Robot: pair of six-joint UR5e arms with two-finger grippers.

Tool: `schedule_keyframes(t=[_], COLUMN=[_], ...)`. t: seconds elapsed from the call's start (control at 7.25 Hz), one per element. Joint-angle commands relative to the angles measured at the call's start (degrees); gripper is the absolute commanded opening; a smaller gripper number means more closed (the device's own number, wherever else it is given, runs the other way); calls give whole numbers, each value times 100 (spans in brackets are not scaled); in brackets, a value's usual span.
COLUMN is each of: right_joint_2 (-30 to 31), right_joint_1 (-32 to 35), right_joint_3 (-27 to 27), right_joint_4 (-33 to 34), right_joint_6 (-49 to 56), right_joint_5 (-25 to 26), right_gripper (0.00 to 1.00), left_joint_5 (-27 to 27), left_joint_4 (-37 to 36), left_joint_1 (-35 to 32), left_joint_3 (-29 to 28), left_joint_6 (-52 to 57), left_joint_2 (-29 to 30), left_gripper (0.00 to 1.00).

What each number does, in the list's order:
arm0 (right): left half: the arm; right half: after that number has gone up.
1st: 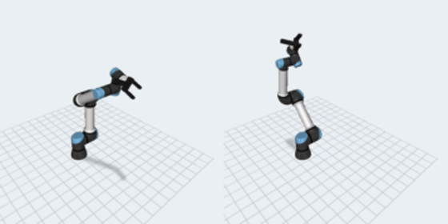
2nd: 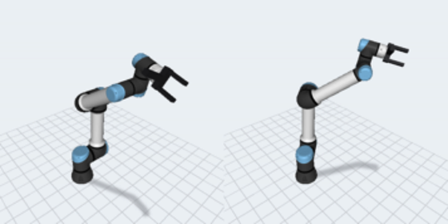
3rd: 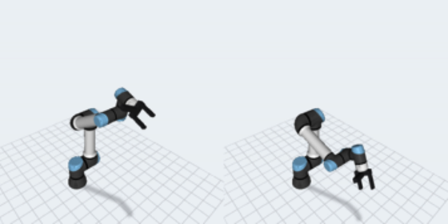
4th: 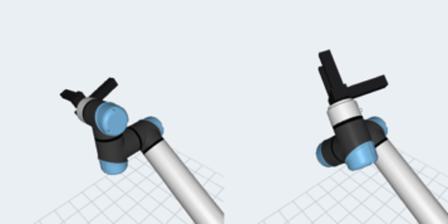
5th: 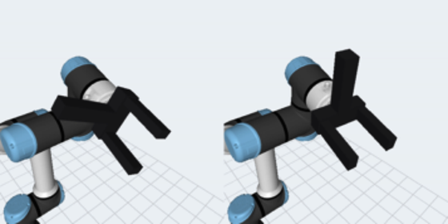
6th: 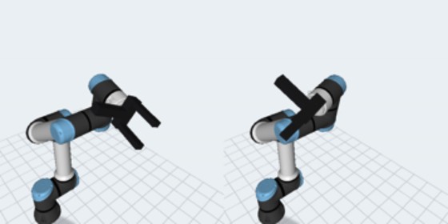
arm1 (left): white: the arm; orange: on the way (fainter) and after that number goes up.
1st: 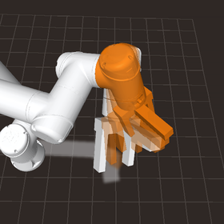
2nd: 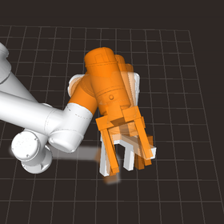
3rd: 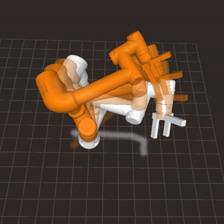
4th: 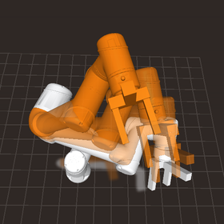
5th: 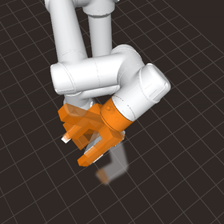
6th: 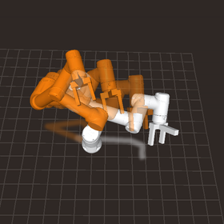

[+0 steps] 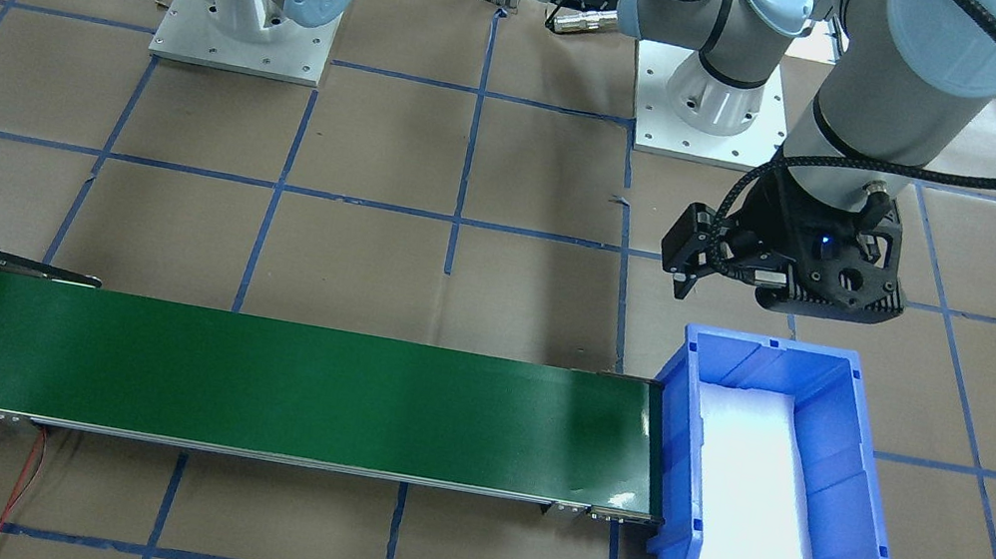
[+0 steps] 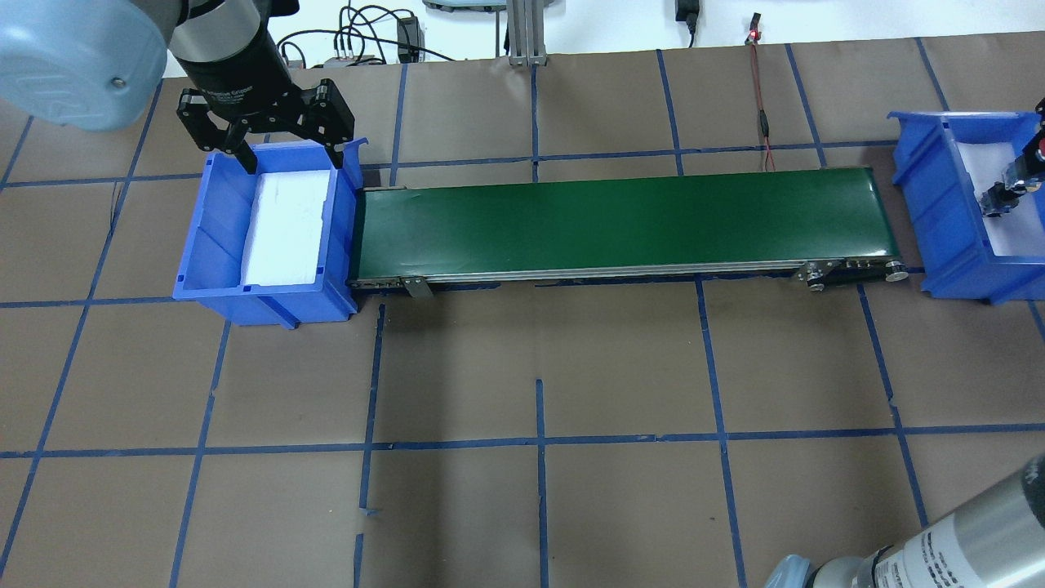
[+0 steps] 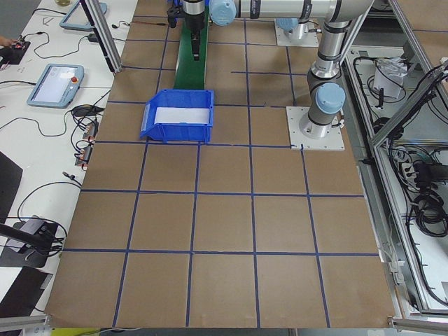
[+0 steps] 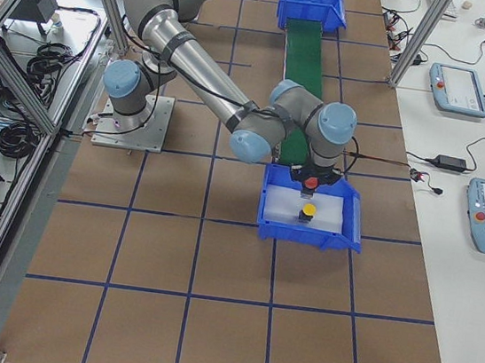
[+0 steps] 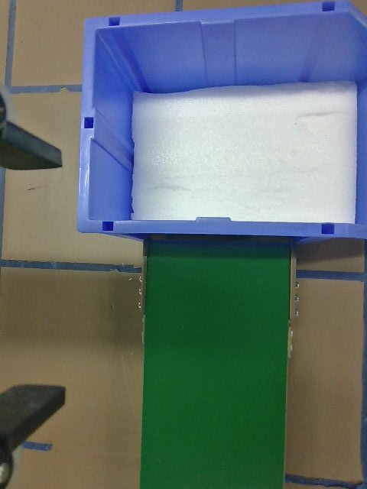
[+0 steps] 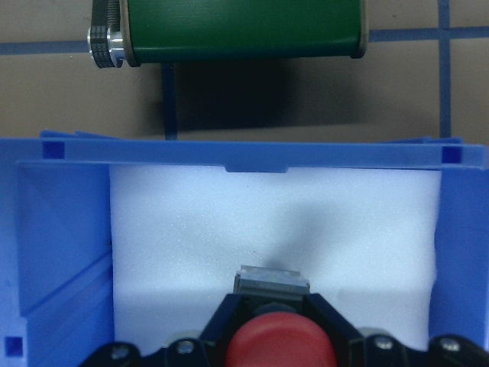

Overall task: Transport two buttons from left to right
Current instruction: 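Carry the red button over the right-end bin and lower it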

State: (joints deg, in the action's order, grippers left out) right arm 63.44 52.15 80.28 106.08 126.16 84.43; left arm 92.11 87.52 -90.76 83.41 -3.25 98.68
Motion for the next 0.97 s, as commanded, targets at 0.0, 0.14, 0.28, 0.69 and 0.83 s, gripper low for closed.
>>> schedule_keyframes(t=[0.0, 0.14, 0.28, 0.69, 0.83], right_joint_2=[-252, -392, -437, -683, -771], right_joint_1=[23, 23, 23, 84, 85], right_joint_3=[-4, 13, 31, 31, 5], right_joint_4=[-35, 0, 35, 35, 44], right_joint_6=[22, 75, 101, 84, 93], right_joint_5=[-127, -120, -128, -137, -137], right_gripper=[10, 11, 11, 14, 24], left_joint_5=[0, 0, 0, 0, 0], left_joint_4=[2, 2, 10, 10, -7], left_joint_1=[6, -3, 6, 6, 6], left_joint_3=[0, 0, 0, 0, 0], left_joint_6=[0, 0, 0, 0, 0], left_joint_2=[2, 3, -6, -6, 2], left_gripper=[100, 100, 100, 100, 100])
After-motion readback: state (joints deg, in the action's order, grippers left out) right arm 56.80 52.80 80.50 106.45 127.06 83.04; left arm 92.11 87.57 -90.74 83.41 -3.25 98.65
